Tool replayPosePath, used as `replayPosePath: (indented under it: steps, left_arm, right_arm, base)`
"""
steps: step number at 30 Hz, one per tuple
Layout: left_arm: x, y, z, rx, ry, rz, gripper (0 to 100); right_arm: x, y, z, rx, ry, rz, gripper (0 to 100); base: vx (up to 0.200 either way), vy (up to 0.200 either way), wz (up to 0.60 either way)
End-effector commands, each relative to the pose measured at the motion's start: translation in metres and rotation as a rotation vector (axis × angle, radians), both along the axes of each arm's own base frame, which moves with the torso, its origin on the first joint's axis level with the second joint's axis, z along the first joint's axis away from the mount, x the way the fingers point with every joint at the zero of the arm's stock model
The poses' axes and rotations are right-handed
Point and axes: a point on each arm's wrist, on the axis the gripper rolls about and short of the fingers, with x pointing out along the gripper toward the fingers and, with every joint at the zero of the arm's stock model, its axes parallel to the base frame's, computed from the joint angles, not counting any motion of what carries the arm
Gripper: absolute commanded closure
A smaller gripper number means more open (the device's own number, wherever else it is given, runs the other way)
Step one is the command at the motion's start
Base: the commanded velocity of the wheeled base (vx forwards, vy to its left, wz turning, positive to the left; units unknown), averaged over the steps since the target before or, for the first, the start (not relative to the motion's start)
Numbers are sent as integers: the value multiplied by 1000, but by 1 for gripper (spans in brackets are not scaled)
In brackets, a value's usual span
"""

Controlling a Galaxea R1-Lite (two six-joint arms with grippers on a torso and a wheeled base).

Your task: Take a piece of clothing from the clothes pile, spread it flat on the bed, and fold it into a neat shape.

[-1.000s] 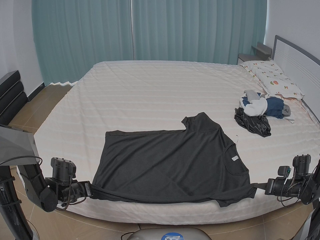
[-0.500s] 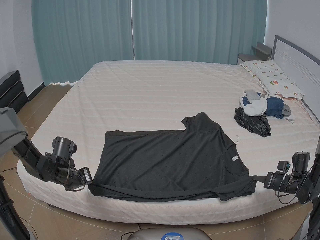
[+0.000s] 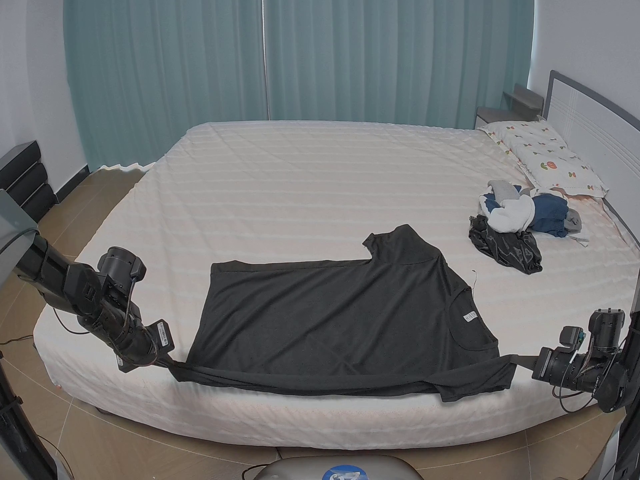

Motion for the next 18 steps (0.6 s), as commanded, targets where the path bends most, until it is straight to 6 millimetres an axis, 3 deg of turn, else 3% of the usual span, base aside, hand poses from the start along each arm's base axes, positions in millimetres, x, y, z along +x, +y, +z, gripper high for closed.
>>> replayPosePath:
  steps: [1, 10, 18]
  left_arm:
    - [-7, 1, -4, 21, 63, -56, 100]
    - [-9, 1, -3, 34, 106, -97, 100]
    - [16, 0, 11, 0, 24, -19, 100]
  right_arm:
    - [-7, -3, -2, 7, 26, -14, 100]
    - [-9, -3, -1, -1, 31, -4, 100]
    - [19, 0, 1, -7, -43, 19, 100]
  base:
    - [0, 0, 0]
    - [0, 0, 0]
    - [0, 0, 0]
